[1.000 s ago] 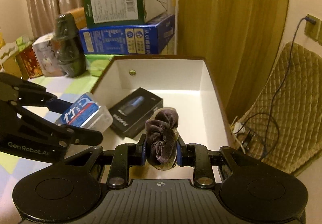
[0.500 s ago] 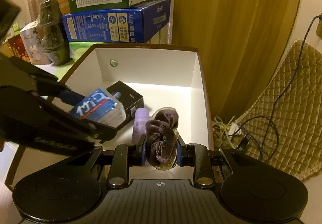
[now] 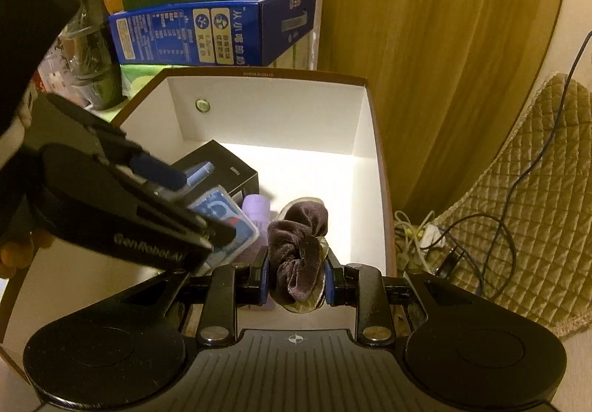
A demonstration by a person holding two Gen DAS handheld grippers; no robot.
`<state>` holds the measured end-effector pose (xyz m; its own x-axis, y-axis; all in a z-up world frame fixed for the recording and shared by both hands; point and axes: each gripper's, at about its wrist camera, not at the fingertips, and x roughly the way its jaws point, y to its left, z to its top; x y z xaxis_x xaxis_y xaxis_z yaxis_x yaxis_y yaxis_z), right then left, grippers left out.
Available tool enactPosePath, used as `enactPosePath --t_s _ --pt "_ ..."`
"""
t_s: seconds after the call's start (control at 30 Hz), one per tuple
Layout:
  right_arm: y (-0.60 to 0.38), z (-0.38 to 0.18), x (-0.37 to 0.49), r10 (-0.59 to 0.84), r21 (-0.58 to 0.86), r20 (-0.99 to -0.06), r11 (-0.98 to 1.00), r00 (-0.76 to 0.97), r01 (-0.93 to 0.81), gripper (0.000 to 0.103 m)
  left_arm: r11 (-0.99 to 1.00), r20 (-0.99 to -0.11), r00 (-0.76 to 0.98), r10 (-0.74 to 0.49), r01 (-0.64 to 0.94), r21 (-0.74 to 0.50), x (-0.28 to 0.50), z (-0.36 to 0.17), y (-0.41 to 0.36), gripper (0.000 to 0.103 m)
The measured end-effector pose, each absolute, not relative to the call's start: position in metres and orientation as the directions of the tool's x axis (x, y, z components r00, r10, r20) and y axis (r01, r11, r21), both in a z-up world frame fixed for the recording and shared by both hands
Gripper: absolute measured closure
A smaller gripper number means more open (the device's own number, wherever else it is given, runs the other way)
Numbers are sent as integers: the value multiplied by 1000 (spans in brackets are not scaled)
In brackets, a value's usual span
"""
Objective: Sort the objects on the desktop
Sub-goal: 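Open the left tool to drop the toothpick box while the right tool releases the scrunchie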
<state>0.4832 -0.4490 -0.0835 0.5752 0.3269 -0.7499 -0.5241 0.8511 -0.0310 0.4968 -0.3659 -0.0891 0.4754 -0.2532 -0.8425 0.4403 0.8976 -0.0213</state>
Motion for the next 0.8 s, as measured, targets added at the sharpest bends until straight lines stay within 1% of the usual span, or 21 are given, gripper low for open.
enactPosePath --t_s 0.33,0.43,0.5,0.53,0.57,0.67,0.8 --pt "-439 -92 492 314 -50 -765 842 562 -538 78 910 -839 500 -213 413 15 502 -85 -355 38" --pt "-436 -94 495 303 -74 -764 836 570 -543 78 913 -838 501 -214 407 10 502 -84 -351 35" --pt "-434 -96 496 291 -99 -760 831 581 -547 62 914 -837 505 -211 406 15 501 -83 -349 34" --pt "-434 -97 495 289 -112 -755 828 589 -549 44 914 -836 507 -209 406 17 500 -82 -348 33" --pt "-433 -96 494 293 -123 -747 821 596 -558 36 914 -836 509 -207 404 20 499 -82 -347 31" --pt "-433 -93 488 314 -133 -727 808 611 -574 32 913 -833 513 -207 406 24 496 -80 -345 29" --pt "-436 -92 483 324 -116 -732 808 600 -578 27 911 -830 515 -212 412 23 490 -76 -343 25"
